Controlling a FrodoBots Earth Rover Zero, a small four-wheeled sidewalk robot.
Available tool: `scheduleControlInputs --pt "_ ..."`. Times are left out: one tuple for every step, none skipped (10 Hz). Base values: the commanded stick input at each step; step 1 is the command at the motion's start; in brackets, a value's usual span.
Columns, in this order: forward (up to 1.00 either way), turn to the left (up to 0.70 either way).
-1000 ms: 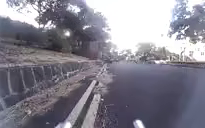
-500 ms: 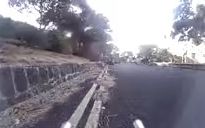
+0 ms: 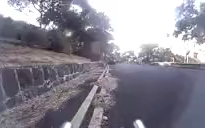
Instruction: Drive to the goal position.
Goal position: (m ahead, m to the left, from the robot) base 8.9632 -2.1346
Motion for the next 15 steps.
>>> scheduleControlInputs --pt "0.50 -0.50" --pt "0.50 -0.50" --pt "0.50 -0.50" --pt "0.50 -0.50" --pt "0.50 -0.50" --pt "0.50 -0.50" --pt "0.50 -0.50" --pt "0.50 -0.50" --pt "0.50 -0.50" --pt "0.50 -0.50" --pt "0.50 -0.50" --pt "0.50 -0.50" --pt "0.50 -0.50" --pt "0.50 -0.50" --pt "0.50 -0.50"
